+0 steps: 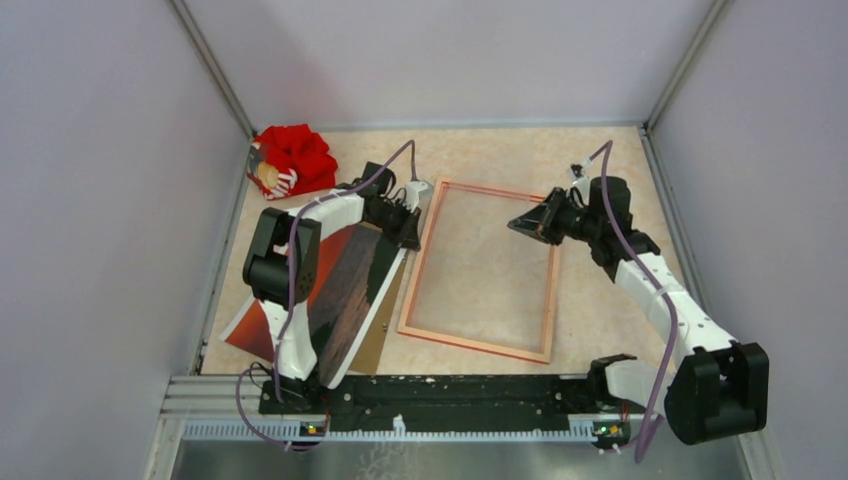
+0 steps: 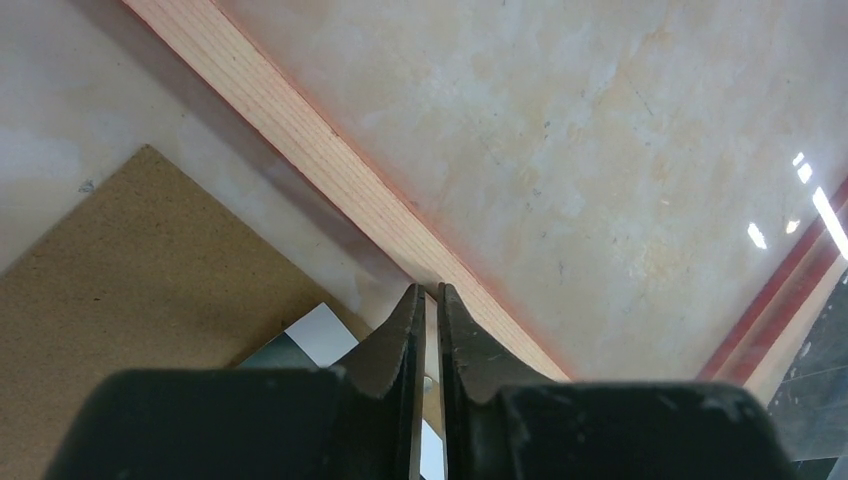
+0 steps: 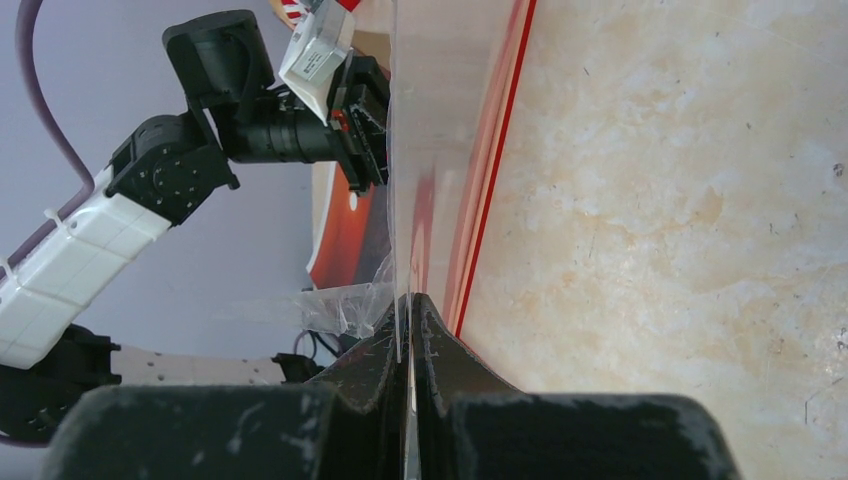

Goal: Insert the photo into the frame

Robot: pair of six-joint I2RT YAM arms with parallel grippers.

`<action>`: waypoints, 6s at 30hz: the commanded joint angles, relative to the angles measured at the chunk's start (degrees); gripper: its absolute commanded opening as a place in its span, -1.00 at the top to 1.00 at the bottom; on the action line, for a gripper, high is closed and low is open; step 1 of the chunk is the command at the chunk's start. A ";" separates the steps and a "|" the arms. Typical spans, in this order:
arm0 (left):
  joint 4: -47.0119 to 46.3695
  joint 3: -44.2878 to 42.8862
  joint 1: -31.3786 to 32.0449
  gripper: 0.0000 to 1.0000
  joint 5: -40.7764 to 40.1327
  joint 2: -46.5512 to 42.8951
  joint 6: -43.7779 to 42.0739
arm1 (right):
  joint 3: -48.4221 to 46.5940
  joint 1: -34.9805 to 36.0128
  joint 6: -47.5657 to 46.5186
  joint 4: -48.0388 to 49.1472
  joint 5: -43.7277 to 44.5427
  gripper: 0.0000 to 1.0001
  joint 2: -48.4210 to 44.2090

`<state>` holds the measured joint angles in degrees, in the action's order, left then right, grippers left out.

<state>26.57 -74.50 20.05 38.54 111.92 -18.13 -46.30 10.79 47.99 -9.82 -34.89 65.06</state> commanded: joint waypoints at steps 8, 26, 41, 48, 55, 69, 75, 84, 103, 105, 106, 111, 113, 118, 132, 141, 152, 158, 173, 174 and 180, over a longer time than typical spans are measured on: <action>-1.12 -0.38 0.61 0.82 0.64 1.19 -0.83 | -2.91 4.42 -0.75 0.41 2.24 1.00 0.80; -0.96 -0.49 0.66 0.85 0.75 1.06 -0.86 | -4.50 8.26 0.40 0.22 6.41 1.00 3.49; -0.45 -1.28 0.71 0.85 0.85 1.36 -0.75 | -4.56 11.17 1.99 5.50 4.38 1.00 4.61; -0.30 -1.37 0.78 0.85 0.73 1.53 -0.59 | -4.60 12.95 3.02 6.56 5.36 1.00 5.60; -0.05 -1.51 0.85 0.86 0.61 1.46 -0.58 | -6.02 14.41 3.64 7.06 5.71 1.00 6.10; 0.41 -1.63 0.88 0.87 0.24 1.15 -0.83 | -7.00 14.40 5.02 3.54 9.75 1.00 4.83; 0.32 -1.61 0.89 0.88 0.47 1.14 -0.71 | -10.90 14.52 3.92 2.07 9.53 1.00 8.23; 0.59 -1.53 0.86 0.88 0.47 0.93 -0.95 | -7.05 14.54 4.99 3.62 10.16 1.00 7.39; 0.74 -1.05 0.92 0.90 0.68 -0.11 -1.29 | -0.55 8.83 -4.24 -14.59 16.74 1.00 -4.63; 0.74 -1.00 0.89 0.90 0.71 -0.12 -1.30 | -0.86 8.15 -4.80 -15.22 16.76 1.00 -4.66; 0.74 -0.93 0.90 0.90 0.77 -0.13 -1.23 | -0.97 7.94 -4.98 -15.44 16.77 1.00 -4.45; 0.71 -0.82 0.91 0.90 0.91 -0.12 -1.24 | 0.07 7.85 -5.03 -15.25 16.27 1.00 -3.51; 0.75 -0.90 0.86 0.90 0.96 -0.11 -1.29 | 0.75 7.78 -5.02 -15.25 16.51 1.00 -3.38; 0.77 -1.00 0.86 0.90 1.09 -0.07 -1.20 | 1.86 7.52 -5.32 -16.14 17.76 1.00 -3.14; 1.00 -1.25 0.97 0.92 1.11 0.01 -1.32 | 3.81 6.84 -5.95 -15.22 19.67 1.00 -0.28; 1.16 -1.19 0.95 0.92 1.16 -0.08 -1.38 | 5.21 6.28 -7.21 -13.34 19.33 0.16 2.42; 1.07 -0.91 0.99 0.94 0.96 0.05 -1.40 | 3.53 5.75 -11.49 -16.76 23.09 -0.33 3.74; 1.05 -0.89 1.02 0.94 0.92 0.05 -1.39 | 4.12 5.24 -13.11 -17.33 23.75 -0.55 3.69; 1.35 -1.00 0.96 0.95 0.91 0.03 -1.38 | 3.42 4.31 -15.15 -19.75 26.87 -0.73 3.71; 1.44 -1.06 0.95 0.95 0.85 0.12 -1.37 | 3.37 4.21 -15.26 -19.85 26.94 -0.73 3.83; 1.51 -1.15 0.96 0.95 0.73 0.14 -1.38 | 3.41 4.03 -15.45 -19.80 26.49 -0.73 3.47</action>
<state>27.44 -75.11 20.27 38.13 112.03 -18.59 -41.15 15.31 33.50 -29.98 -8.84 69.08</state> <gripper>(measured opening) 0.030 0.863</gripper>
